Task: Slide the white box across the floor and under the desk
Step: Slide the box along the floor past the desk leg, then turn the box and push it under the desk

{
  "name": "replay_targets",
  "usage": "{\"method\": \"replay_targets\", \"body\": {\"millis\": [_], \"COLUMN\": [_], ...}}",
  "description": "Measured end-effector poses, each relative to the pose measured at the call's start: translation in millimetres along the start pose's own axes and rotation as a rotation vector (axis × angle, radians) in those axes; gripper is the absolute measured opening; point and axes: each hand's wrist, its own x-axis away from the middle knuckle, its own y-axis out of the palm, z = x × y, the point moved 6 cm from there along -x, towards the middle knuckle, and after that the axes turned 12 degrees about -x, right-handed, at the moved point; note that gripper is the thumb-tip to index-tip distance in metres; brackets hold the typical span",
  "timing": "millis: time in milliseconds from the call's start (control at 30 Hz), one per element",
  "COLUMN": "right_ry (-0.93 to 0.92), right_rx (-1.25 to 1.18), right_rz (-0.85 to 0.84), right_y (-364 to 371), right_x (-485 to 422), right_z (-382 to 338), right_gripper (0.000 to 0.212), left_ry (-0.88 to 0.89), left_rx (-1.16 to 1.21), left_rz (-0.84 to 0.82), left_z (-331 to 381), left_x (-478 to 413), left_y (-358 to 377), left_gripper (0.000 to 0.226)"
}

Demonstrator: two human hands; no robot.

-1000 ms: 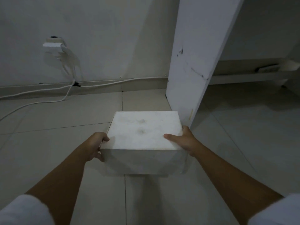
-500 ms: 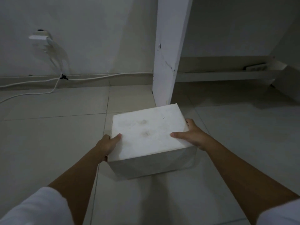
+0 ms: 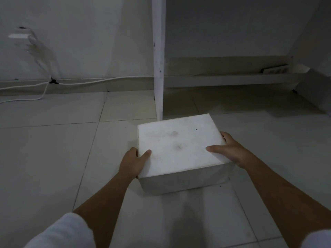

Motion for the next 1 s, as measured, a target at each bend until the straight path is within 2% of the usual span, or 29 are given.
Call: {"method": "replay_targets", "body": {"millis": [100,233,500,700,833,933,1000], "right_ry": [-0.006,-0.031,-0.015,0.006,0.002,0.003,0.002], "right_rx": [-0.036,-0.105,-0.238,-0.321,-0.341,-0.355,-0.373], "right_rz": [0.028,0.064,0.106,0.136,0.149,0.208,0.222], "right_y": [-24,-59,-99,-110,-111,-114,-115], "right_x": [-7,-23,-52,-64,-73,-78,-80], "right_z": [9,19,47,70,76,77,77], "right_gripper": [0.077,0.072,0.073,0.068,0.067,0.068,0.064], "left_ry": [0.019,0.027,0.016,0.023,0.014,0.018,0.007], "left_rx": [-0.017,-0.02,-0.036,-0.063,-0.097,-0.018,0.069], "left_rz": [-0.009,-0.014,-0.03,-0.061,-0.067,-0.075,-0.019], "left_z": [19,47,85,103,107,110,108], "left_x": [-2,-10,-28,-42,-56,-59,-50], "left_y": [19,53,97,114,120,124,125], "left_gripper": [0.035,0.052,0.057,0.051,0.055,0.05,0.048]}}
